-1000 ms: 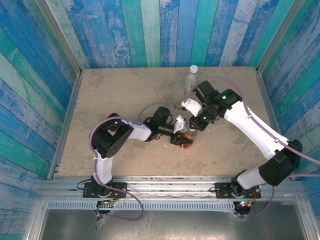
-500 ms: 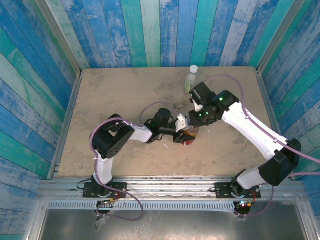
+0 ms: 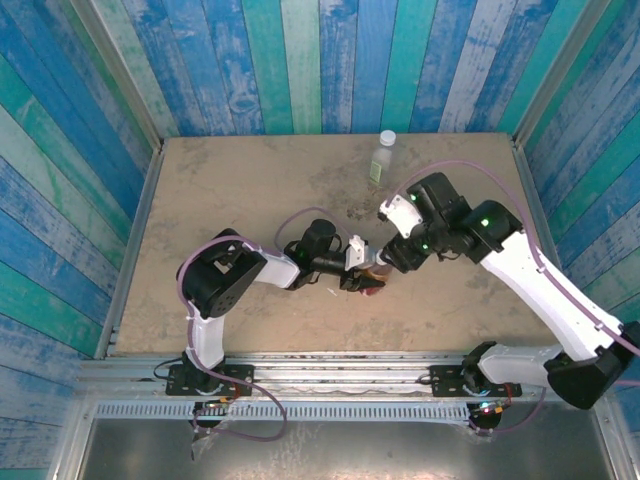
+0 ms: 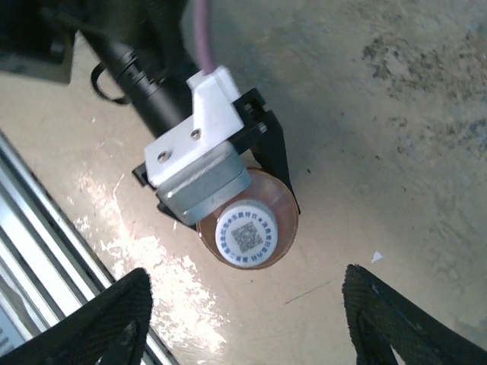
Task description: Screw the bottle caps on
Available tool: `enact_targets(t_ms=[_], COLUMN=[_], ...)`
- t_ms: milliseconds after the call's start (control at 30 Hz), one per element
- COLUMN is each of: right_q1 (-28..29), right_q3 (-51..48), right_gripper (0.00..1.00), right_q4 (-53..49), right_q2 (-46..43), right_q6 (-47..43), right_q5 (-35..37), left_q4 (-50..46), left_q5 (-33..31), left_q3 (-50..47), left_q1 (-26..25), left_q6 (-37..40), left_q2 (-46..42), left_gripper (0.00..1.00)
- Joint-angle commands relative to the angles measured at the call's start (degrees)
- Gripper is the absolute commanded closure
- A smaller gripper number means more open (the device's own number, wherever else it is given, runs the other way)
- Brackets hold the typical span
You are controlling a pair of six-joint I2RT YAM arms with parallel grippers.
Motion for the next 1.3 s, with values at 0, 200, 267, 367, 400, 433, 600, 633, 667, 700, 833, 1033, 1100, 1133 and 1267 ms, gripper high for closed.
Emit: enact_targets(t_ms=[0,200,267,367,400,433,600,633,667,700,833,1033,1100,1133,1267], right_q1=[-0.2,-0.17,-0.19,-0.19,-0.22,-0.19,-0.24,-0.18,-0.17,-0.16,-0.24,-0.25,-0.18,-0.15,0.8], right_q3=[-2.81,-3.46,-3.33,-3.25,-3.2,-3.13,-1.92,-1.76,-1.62,-1.56,-1.08,-0.87,-1.01,-0.95,-0.99], right_gripper=[0.33,0.38,0.39,0.42,0.44,0.45,0.49,0.5,0.5,0.5,0.56,0.69,0.73,0.73,0.77], right_q4=[1.05,0.82,0.79,0.64,0.51,0.46,-0.39,-0.58,-0.76,-0.77,-1.11,-1.21,-0.86,-0.73,-0.15], right_q2=[-1.76,-0.61,0.37,1.96,2.53,3.18,6.19,6.8,7.24,7.72,9.01,9.14,9.25,9.37,9.83], right_q6=[-12.95,-16.21,-16.48,-17.13,-17.22,-17.32,-18.0,-18.15,-18.35,-18.46,-18.56,-16.48,-12.99,-10.51,6.72], right_q5=[-4.42,-8.54,-9.64,-9.82,-9.42,-9.0,-7.94,-7.64,-7.62,-7.61,-7.96,-8.31,-8.2,-7.8,-2.15], left_q4=[-16.75,-16.97,-17.28,-18.02,-18.06,-18.21,-18.74,-19.05,-19.23,-19.18,-19.6,-18.6,-17.04,-16.66,-15.95], left_q5=[4.07,5.71,5.7,5.79,5.88,5.88,5.91,5.96,5.97,5.97,5.97,4.84,3.19,2.44,-0.37], left_q3=[-2.3,-2.67,-2.51,-2.18,-2.16,-2.08,-1.81,-1.68,-1.5,-1.52,-1.39,-1.19,-1.36,-1.29,-0.58], left_q1=[-0.22,-0.15,-0.15,-0.07,-0.06,0.02,0.21,0.2,0.28,0.29,0.46,0.73,0.73,0.72,0.68], left_q6=[4.81,6.34,6.38,6.73,6.76,6.73,6.91,6.91,6.99,7.01,7.06,5.68,4.09,3.62,1.6], left_q2=[0.34,0.11,0.29,0.56,0.57,0.66,1.01,1.07,1.11,1.1,1.28,1.7,1.75,1.8,2.43], left_gripper=[0.42,0.42,0.42,0.42,0.42,0.42,0.42,0.42,0.42,0.42,0.42,0.43,0.43,0.42,0.42])
